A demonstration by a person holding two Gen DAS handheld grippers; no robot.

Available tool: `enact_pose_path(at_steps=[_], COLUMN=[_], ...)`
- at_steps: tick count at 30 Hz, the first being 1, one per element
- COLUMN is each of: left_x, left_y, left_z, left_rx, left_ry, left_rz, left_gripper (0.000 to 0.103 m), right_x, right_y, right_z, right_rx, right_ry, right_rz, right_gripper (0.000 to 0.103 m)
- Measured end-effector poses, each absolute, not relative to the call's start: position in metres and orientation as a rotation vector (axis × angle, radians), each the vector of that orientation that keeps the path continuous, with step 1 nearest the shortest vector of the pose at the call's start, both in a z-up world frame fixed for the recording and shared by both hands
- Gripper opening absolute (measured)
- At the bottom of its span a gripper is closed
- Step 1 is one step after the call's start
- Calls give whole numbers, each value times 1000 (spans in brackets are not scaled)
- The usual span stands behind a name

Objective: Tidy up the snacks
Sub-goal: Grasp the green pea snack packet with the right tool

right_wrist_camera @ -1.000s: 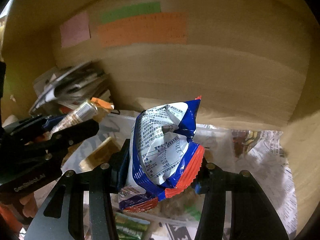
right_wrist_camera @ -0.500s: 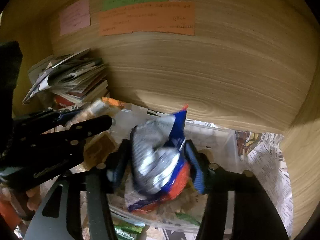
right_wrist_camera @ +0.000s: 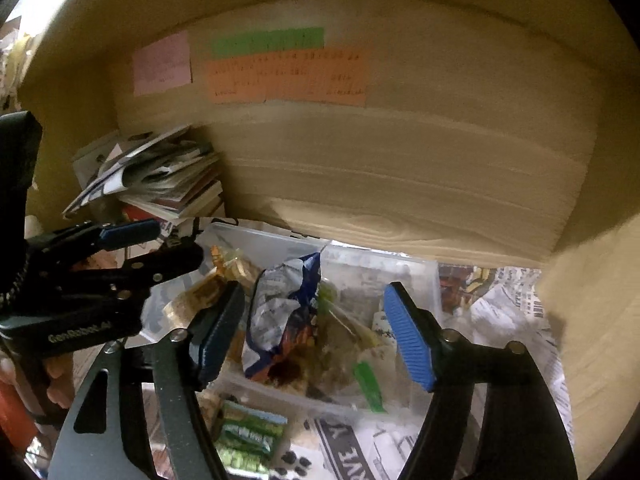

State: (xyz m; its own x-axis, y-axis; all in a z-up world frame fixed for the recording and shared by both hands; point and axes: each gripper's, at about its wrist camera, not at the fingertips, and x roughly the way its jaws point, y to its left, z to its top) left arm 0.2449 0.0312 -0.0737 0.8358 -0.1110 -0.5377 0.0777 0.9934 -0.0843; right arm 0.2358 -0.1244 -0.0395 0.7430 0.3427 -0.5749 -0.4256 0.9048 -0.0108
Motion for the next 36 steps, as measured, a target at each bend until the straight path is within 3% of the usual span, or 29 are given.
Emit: enact_pose_path(at_steps=[11, 17, 23, 32, 36], left_x=[202, 199, 209, 203, 195], left_y=[17, 2, 3, 39, 54], left_z=[-93, -124, -160, -173, -174], left_rx=[14, 24, -51, -83, -107], left_ry=[605, 685, 813, 849, 847], left_rz=[-140, -180, -205, -145, -138], left_gripper=[80, 80, 80, 69, 69], right_x=[190, 178, 178, 188, 195], right_y=[-149, -153, -152, -129, -112], right_z=[-48, -64, -89, -113, -121], right_rx=[-133, -147, -155, -182, -204], right_ry=[599, 633, 709, 792, 831], right_rz=[422, 413, 424, 483, 522], right_gripper=[74, 74, 74, 74, 74])
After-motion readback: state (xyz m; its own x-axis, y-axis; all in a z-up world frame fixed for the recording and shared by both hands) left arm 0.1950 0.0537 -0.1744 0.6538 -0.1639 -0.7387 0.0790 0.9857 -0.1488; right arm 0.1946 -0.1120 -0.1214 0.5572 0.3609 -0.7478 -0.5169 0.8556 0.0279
